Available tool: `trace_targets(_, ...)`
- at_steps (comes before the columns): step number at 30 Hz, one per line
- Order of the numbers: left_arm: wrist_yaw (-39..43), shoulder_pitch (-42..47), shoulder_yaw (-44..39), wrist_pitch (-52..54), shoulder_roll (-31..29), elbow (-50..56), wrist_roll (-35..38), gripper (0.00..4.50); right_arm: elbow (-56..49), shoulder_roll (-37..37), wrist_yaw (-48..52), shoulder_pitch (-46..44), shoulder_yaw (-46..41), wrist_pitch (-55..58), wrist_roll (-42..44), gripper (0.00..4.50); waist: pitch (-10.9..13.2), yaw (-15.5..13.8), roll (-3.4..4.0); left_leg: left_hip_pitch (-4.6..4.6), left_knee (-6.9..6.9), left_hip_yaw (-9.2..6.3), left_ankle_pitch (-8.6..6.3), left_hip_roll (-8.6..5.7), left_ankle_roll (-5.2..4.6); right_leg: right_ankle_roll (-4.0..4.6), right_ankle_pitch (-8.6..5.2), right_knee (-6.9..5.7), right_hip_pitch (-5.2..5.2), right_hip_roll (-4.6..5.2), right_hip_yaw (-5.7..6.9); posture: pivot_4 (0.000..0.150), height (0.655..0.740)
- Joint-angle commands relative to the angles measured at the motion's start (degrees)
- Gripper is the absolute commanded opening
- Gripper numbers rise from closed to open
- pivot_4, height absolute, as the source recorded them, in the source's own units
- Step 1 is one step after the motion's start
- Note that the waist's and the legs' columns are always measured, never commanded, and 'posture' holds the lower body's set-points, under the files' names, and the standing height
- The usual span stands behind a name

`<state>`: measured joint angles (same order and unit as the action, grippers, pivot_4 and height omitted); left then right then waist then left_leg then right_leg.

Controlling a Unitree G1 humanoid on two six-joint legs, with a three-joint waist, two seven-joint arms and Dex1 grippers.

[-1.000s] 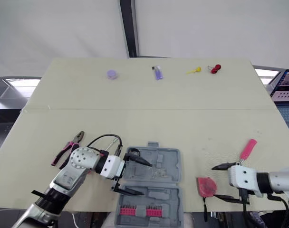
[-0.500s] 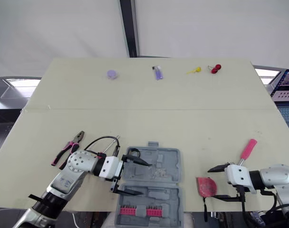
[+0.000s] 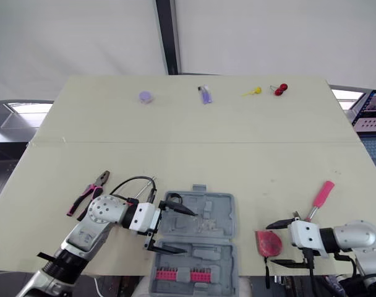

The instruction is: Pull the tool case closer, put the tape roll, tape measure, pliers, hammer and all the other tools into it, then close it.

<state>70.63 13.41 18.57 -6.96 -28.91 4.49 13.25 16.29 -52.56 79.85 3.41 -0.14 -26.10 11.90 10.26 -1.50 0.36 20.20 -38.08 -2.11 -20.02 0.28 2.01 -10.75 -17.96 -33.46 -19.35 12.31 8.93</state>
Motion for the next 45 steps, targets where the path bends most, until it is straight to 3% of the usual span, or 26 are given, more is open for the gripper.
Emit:
trace_targets(1,-0.16,0.33,-0.08,0.07,0.10,2.66,1.11,4.50,0.18,0.90,-1.23,0.39,0.34,-0.16,-0.07,4.42,0.00,0.00,0.00,0.00,0.00,0.00,0.00,0.00,0.00,0.00,0.00,0.00,0.00,0.00,0.00,0.150,0.7400)
trace_targets(17,-1.46,0.74,-0.42,1.37,0.31,3.47,0.99,4.50,5.55,2.59,-2.88,-1.54,2.57,-3.01,-2.48,4.42,0.00,0.09,0.00,-0.01,0.00,0.00,0.00,0.00,0.00,0.00,0.00,0.00,0.01,0.00,0.00,0.150,0.7400)
trace_targets(20,-1.65,0.84,-0.41,1.55,0.40,3.50,0.96,4.50,6.83,2.80,-2.99,-2.10,2.67,-3.57,-2.63,3.61,0.00,0.08,0.00,-0.01,0.00,0.00,0.00,0.00,0.00,0.00,0.00,0.00,0.01,0.00,0.00,0.150,0.7400)
trace_targets(21,-1.70,0.87,-0.41,1.60,0.42,3.49,0.94,4.50,7.14,2.88,-3.06,-2.22,2.65,-3.53,-2.53,3.10,0.00,0.03,0.00,-0.01,0.00,0.00,0.00,0.00,0.00,0.00,0.00,-0.01,0.01,0.00,0.00,0.150,0.7400)
trace_targets(27,-2.43,1.02,-0.79,1.55,0.52,2.72,0.71,4.50,4.01,1.22,-3.00,-1.55,1.67,1.01,-1.14,2.95,0.00,0.03,0.00,-0.01,-0.01,0.00,0.00,0.00,0.00,0.00,0.00,-0.01,0.02,0.00,0.00,0.150,0.7400)
trace_targets(32,-4.05,1.36,-2.95,1.46,0.21,1.62,0.92,4.50,-17.76,-5.57,-5.08,-1.55,-1.32,24.38,4.05,2.95,-0.02,0.00,0.07,0.02,-0.01,0.00,0.00,0.00,0.00,0.00,0.00,-0.02,-0.02,0.00,-0.01,0.150,0.7400)
trace_targets(37,-5.29,1.45,-4.78,0.54,0.35,-0.96,0.59,4.50,-37.75,-10.61,-9.69,-7.21,1.51,44.45,1.89,2.95,-0.04,-0.03,0.11,0.01,0.02,-0.01,0.00,0.04,0.00,0.01,0.00,-0.02,-0.06,-0.03,-0.01,0.150,0.7400)
trace_targets(41,-4.92,1.81,-5.00,-1.55,0.10,-3.78,-0.44,4.50,-47.74,-10.82,-13.26,-21.09,14.77,66.82,-7.77,2.95,-0.02,-0.09,0.09,0.16,-0.07,-0.02,0.00,0.00,0.00,0.03,0.02,-0.02,-0.19,-0.01,-0.04,0.150,0.7400)
trace_targets(45,-5.94,1.78,-6.15,-2.85,0.09,-5.37,-0.42,4.50,-49.53,-5.72,-15.48,-33.37,29.70,75.12,-18.42,2.95,-0.03,0.14,0.04,0.23,-0.07,-0.13,0.00,0.00,0.00,0.03,0.02,-0.01,-0.22,-0.02,-0.01,0.150,0.7400)
